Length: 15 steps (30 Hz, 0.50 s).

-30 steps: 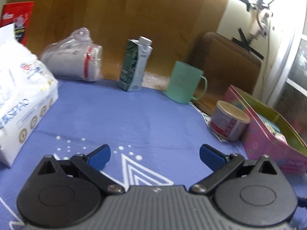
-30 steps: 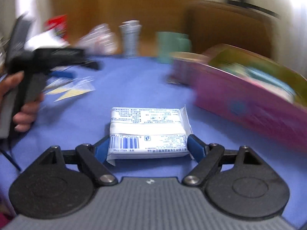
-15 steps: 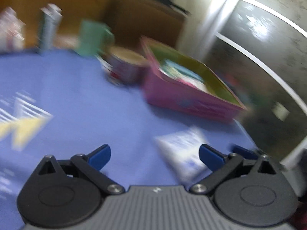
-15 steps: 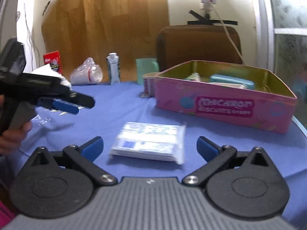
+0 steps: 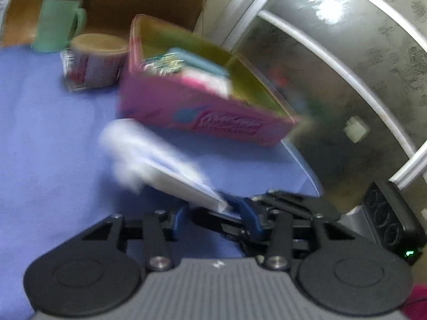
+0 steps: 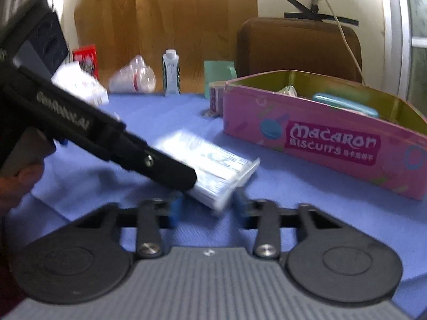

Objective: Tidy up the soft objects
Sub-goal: 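Carry the white packet over the pink tin with the right tool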

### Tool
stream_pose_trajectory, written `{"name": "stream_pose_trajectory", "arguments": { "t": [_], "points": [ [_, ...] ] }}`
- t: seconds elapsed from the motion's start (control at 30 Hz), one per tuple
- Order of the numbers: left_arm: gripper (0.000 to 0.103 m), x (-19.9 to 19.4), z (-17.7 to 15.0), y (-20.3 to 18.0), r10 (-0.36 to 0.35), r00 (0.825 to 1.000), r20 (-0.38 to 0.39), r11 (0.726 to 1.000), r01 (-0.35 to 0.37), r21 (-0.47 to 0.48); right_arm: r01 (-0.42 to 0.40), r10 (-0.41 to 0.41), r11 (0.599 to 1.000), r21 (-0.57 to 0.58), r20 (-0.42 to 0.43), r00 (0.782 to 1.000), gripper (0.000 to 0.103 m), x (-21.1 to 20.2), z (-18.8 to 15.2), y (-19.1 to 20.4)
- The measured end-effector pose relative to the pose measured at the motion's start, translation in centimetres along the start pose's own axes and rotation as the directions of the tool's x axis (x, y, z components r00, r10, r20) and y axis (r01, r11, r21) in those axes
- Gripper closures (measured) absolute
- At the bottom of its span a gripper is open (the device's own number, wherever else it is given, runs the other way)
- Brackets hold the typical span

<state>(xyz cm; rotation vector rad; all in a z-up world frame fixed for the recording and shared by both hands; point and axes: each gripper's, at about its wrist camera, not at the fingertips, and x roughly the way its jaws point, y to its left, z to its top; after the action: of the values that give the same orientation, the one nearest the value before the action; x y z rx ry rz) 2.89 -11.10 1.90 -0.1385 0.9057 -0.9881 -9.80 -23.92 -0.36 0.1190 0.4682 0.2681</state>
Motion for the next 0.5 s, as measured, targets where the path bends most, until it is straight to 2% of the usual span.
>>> {"name": "stream_pose_trajectory", "arguments": {
  "t": [0.07,0.13,0.2,0.27,0.3,0.33,0.37,0.4,0.5],
  "points": [
    [0.059,-0.7,1.5,-2.1,0.043,0.997,0.056,0.991,-0.05,0.121,0.026,-0.024,0.999,-0.027,0.069,0.997,0.085,-0.5,1.2,0.4],
    [0.058,-0.9,2.7,-3.1,0.052,0.997,0.063,0.983,-0.062,0.175,0.067,-0.06,0.996,-0.052,0.118,0.991,0.085,-0.7,2.5,0.4],
    [0.052,-1.5,3.4,-3.0,0.05,0.998,0.032,0.98,-0.055,0.191,0.051,-0.048,0.998,-0.034,0.104,0.993,0.085,-0.7,3.3,-0.5],
    [0.041,-2.9,3.3,-2.2,0.048,0.999,0.023,0.979,-0.051,0.199,0.038,-0.035,0.999,-0.029,0.077,0.996,0.082,-0.9,3.1,-1.2],
    [0.036,-3.8,3.2,-1.6,0.041,0.999,0.029,0.98,-0.046,0.196,0.024,-0.023,0.999,-0.032,0.055,0.998,0.078,-1.1,2.7,-1.5],
    [0.024,-4.8,3.2,-0.7,0.047,0.998,0.05,0.982,-0.055,0.179,0.011,-0.01,1.0,-0.028,0.034,0.999,0.071,-1.1,2.4,-1.8],
    [0.013,-5.5,3.5,0.1,0.072,0.995,0.069,0.985,-0.082,0.152,0.008,-0.008,1.0,-0.016,0.023,1.0,0.057,-1.1,2.0,-2.0],
    [0.01,-6.1,3.9,1.1,0.11,0.989,0.095,0.986,-0.121,0.118,0.008,-0.008,1.0,-0.001,0.014,1.0,0.05,-1.0,1.7,-2.3],
    [0.005,-6.5,5.5,3.5,0.183,0.973,0.141,0.981,-0.19,0.032,-0.01,0.011,1.0,0.008,-0.014,1.0,0.048,0.7,2.1,-2.2]
  ]
}}
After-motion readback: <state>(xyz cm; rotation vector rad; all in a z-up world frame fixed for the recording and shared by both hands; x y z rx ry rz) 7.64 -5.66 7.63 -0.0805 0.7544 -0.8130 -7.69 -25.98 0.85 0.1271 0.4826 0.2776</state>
